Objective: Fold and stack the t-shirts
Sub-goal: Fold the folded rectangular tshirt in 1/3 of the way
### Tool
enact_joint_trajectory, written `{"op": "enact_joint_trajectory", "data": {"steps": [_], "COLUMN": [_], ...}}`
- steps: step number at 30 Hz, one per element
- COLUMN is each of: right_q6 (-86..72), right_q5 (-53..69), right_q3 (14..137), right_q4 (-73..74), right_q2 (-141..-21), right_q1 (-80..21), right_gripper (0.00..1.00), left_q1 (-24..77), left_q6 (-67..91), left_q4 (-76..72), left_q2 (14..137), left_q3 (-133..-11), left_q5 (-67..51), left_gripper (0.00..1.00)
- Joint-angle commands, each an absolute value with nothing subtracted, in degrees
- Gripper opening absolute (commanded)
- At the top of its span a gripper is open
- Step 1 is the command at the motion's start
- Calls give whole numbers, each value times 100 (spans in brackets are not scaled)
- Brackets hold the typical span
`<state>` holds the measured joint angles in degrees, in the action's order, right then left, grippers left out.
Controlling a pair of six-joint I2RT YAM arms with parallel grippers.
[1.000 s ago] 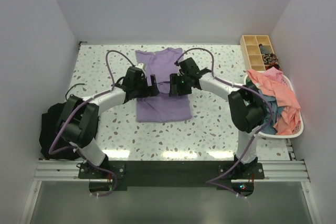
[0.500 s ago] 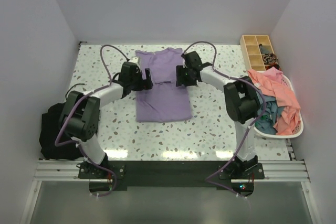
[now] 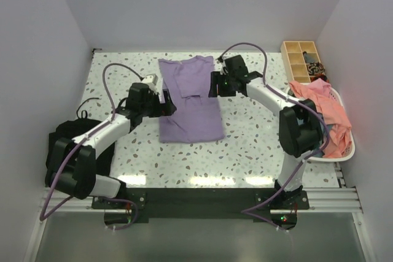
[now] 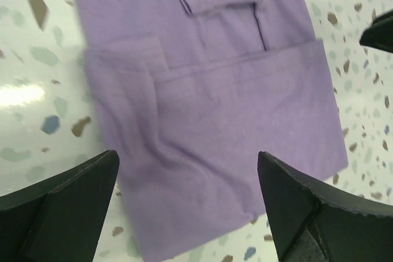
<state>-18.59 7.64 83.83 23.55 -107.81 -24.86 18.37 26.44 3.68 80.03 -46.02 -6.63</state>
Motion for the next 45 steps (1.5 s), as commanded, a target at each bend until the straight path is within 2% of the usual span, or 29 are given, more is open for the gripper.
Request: {"op": "enact_joint_trajectory", "data": {"steps": [1, 8, 15, 19, 22, 25, 28, 33, 38, 40, 45], "right_q6": [-2004, -2153, -2153, -2372, -2460, -2426, -2242, -2075, -2030, -1995, -2083], "right_q5": [1669, 2040, 582, -708, -1053, -968, -301, 430, 221, 18, -159], "right_q3": [8209, 8253, 8332, 8288, 8218, 8104, 7885, 7603, 7453, 7436, 7173], "right_q4": [2233, 1934, 2451, 2706, 2760, 2593, 2137, 1592, 1617, 1880, 2293], "right_q2": [-10880, -11645, -12006, -12023, -11988, -11909, -11673, -10970, -10118, -10002, -9879], "right_q1": [-2575, -2628, -2619, -2602, -2593, -2602, -2593, -2593, -2575, -2566, -2260], "right_gripper": [60, 60, 60, 60, 60, 60, 60, 61, 63, 64, 67], "left_q1": [1793, 1802, 1802, 1802, 1802, 1802, 1802, 1802, 1793, 1793, 1793], "left_q6": [2961, 3059, 2901, 2743, 2663, 2672, 2698, 2707, 2891, 3119, 3295], "left_q4": [-297, -756, -660, -554, -536, -641, -816, -756, -10, 743, 985], "left_q2": [8050, 8525, 8701, 8710, 8754, 8833, 8816, 8228, 7673, 7717, 7867], "left_q3": [-4185, -3894, -3797, -3683, -3613, -3533, -3533, -3726, -4086, -4262, -3852], "left_q5": [-1941, -2048, -1820, -1661, -1609, -1591, -1661, -1451, -460, -159, -272], "left_gripper": [100, 100, 100, 100, 100, 100, 100, 100, 100, 100, 100]}}
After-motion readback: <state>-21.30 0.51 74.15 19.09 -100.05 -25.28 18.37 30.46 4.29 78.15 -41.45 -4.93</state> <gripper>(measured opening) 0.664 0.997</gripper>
